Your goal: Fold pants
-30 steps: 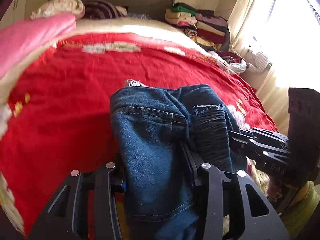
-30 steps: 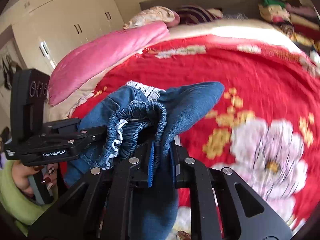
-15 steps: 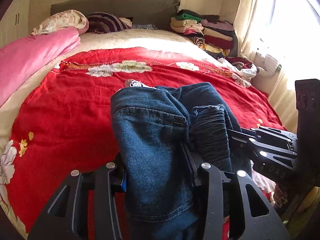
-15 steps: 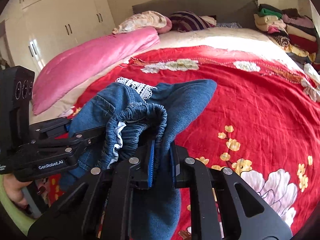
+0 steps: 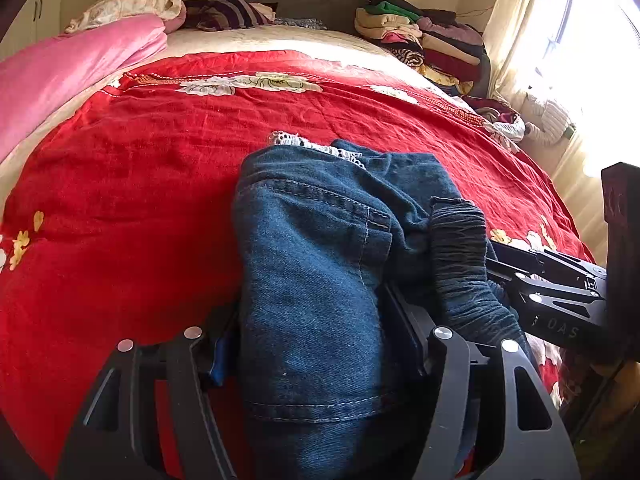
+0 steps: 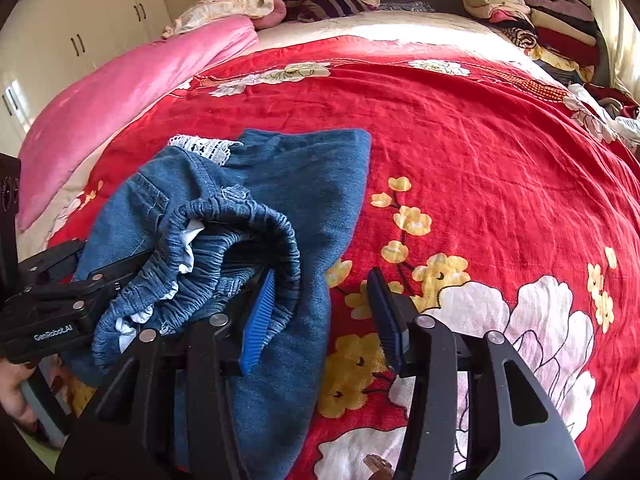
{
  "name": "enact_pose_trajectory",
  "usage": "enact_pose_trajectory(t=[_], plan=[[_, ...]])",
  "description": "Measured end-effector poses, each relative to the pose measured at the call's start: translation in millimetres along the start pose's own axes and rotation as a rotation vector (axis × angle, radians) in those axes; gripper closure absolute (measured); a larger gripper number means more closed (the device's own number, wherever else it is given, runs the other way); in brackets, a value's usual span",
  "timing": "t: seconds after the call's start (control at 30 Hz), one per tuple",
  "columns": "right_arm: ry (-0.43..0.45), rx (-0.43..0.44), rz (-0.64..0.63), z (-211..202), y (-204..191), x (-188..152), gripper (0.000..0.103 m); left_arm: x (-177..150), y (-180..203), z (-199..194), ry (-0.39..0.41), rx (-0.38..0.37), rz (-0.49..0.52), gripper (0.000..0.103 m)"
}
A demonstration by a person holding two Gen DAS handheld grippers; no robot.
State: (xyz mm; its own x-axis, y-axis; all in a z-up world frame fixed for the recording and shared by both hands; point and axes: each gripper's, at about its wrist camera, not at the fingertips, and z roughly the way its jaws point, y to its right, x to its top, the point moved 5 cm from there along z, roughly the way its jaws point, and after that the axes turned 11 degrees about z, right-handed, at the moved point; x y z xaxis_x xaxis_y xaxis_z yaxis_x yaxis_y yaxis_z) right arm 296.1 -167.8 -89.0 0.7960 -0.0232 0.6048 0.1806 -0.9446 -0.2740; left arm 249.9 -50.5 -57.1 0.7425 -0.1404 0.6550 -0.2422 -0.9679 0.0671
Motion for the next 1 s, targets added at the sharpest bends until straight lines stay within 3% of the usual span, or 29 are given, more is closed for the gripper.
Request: enact_pose_trajectory(t=[0.17, 0.37, 0.43, 0.6, 0.7, 1.0], plan=[[0.008, -0.015, 0.005, -4, 0, 0, 0.058, -2, 0, -1, 0.002, -0.003, -0.005, 0.038], [0.053, -0.005, 0.033, -27, 4, 3, 0.032, -2, 3, -16, 0.011, 0.002, -0.002, 0.036], [0.083, 0.022, 0.045, -41, 4, 3, 0.024, -2, 6, -23, 0.017, 0.009, 0.005, 0.020], [0.155, 0.046, 0.032, -75, -1, 3, 0.012, -2, 11, -48, 0.052, 0.012, 0.012, 0.018], [0.206, 0.048, 0.020, -97, -5, 3, 0.009, -1, 14, -66, 0.082, 0.027, 0.019, 0.006], [0.323, 0.063, -0.016, -149, -17, 2, 0.009, 1, 21, -110, 0.134, 0.090, 0.046, 0.004]])
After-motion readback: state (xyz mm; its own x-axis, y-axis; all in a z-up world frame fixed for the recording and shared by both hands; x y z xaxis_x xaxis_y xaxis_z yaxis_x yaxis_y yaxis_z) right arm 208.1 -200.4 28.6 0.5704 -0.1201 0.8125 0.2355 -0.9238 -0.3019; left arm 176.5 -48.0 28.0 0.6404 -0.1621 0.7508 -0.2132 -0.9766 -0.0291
